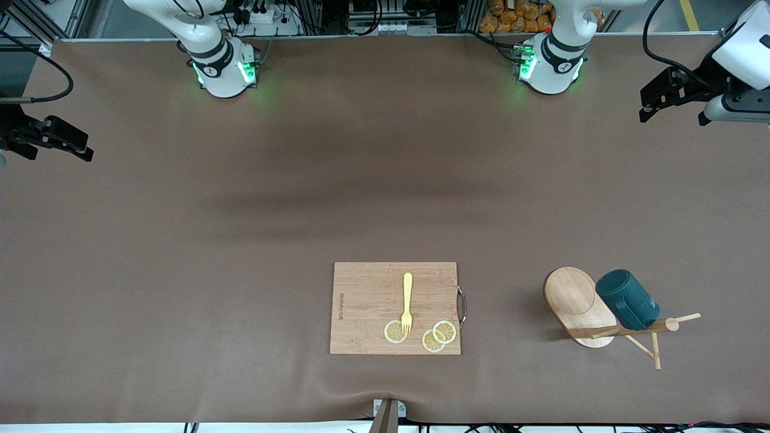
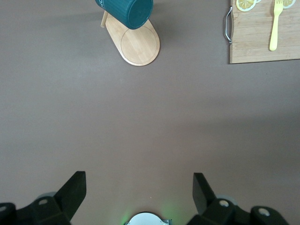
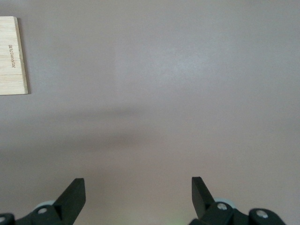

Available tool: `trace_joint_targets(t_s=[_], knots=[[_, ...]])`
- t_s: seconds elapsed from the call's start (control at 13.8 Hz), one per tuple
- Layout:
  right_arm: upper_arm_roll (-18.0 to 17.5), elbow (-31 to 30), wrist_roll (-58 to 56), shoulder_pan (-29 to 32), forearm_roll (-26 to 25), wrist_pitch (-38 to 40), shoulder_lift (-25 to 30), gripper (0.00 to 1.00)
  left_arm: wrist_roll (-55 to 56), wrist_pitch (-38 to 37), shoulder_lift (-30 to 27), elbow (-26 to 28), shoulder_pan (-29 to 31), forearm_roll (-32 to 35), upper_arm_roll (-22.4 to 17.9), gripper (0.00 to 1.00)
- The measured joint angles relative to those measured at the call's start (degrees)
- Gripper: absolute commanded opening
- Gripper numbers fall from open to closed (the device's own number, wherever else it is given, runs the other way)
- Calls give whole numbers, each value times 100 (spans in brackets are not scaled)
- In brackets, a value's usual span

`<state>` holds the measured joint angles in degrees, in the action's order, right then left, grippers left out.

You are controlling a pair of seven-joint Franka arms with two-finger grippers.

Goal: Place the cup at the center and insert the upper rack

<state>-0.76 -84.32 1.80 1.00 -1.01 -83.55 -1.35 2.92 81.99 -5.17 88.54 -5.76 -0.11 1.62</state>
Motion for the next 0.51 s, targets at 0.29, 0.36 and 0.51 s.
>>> trace_joint_targets(t_s=[0.29, 0.36, 0.51], knots=[[2, 0, 0, 0, 0, 0, 0, 100, 0, 0, 3, -17, -32, 0, 25, 100], [2, 0, 0, 0, 0, 0, 0, 100, 0, 0, 3, -30, -44, 0, 33, 100], [2, 0, 0, 0, 0, 0, 0, 100, 0, 0, 3, -53, -50, 0, 45, 100]])
